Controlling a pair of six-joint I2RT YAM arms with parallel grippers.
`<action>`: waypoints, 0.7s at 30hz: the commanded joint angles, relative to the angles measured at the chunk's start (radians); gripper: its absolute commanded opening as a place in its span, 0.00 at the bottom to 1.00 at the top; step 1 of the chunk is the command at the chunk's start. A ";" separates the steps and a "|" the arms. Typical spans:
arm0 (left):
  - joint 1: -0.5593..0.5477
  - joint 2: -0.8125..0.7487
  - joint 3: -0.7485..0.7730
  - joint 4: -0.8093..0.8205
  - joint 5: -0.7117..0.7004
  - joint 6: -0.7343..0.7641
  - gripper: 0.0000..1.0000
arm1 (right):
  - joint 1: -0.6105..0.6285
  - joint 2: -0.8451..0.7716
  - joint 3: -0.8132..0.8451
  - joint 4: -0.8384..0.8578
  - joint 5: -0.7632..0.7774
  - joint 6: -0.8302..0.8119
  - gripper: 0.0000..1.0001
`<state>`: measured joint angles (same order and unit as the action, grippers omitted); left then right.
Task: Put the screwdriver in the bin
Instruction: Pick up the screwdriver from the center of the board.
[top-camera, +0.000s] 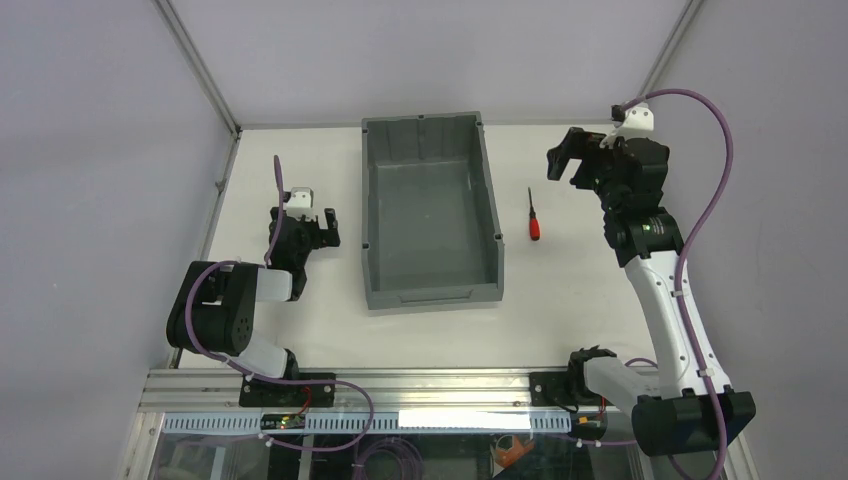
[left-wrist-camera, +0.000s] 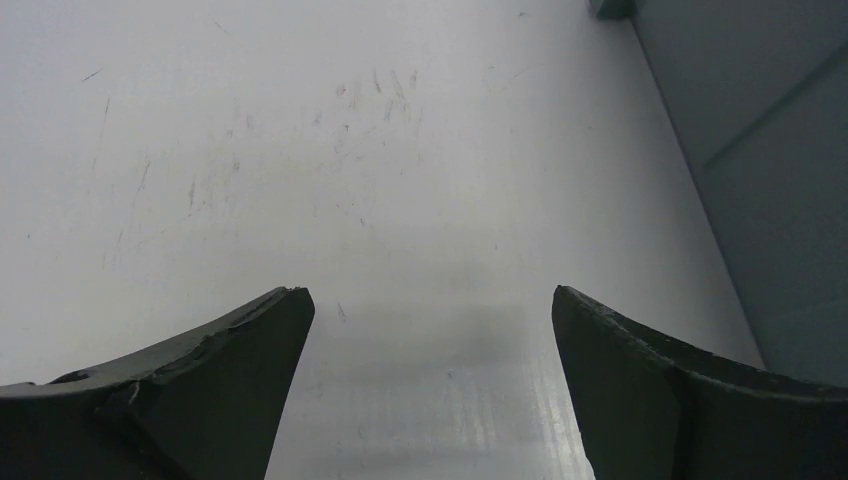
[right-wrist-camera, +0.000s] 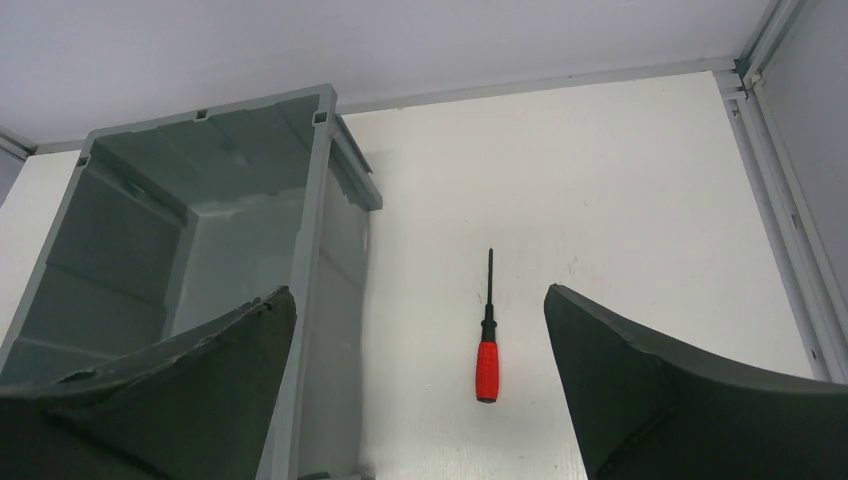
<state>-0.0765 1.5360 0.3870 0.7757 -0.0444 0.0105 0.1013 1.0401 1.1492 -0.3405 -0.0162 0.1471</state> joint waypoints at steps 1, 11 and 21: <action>0.011 -0.031 -0.004 0.027 0.015 -0.008 0.99 | -0.005 -0.030 -0.005 0.056 -0.003 -0.017 0.99; 0.011 -0.031 -0.004 0.028 0.015 -0.008 0.99 | -0.005 -0.051 -0.022 0.083 -0.025 -0.022 0.99; 0.011 -0.031 -0.004 0.028 0.015 -0.008 0.99 | -0.005 -0.047 0.014 0.077 -0.059 -0.014 0.99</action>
<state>-0.0765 1.5360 0.3870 0.7757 -0.0444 0.0105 0.1013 1.0107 1.1248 -0.3084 -0.0513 0.1368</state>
